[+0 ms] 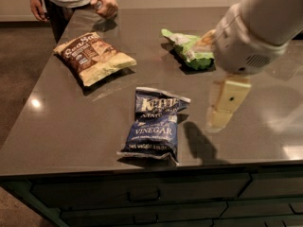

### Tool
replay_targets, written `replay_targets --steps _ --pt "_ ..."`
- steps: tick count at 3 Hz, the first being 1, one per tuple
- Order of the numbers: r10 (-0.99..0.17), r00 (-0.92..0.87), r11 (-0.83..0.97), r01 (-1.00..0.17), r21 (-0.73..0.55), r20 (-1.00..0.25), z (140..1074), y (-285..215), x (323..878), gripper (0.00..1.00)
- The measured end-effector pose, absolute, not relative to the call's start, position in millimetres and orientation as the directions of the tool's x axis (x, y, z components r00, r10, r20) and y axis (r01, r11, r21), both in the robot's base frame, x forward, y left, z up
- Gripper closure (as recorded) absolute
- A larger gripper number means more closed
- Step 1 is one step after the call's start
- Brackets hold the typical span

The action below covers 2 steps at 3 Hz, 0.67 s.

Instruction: Move blue chip bag near green rice chip bag

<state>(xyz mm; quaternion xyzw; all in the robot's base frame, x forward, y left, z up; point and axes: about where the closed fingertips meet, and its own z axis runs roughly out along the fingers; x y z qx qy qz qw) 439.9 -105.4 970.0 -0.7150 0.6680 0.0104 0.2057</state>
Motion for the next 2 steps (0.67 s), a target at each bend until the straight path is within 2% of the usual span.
replay_targets --steps 2 --pt "-0.918 0.296 -0.232 -0.941 -0.247 -0.263 911 -58 430 0.0"
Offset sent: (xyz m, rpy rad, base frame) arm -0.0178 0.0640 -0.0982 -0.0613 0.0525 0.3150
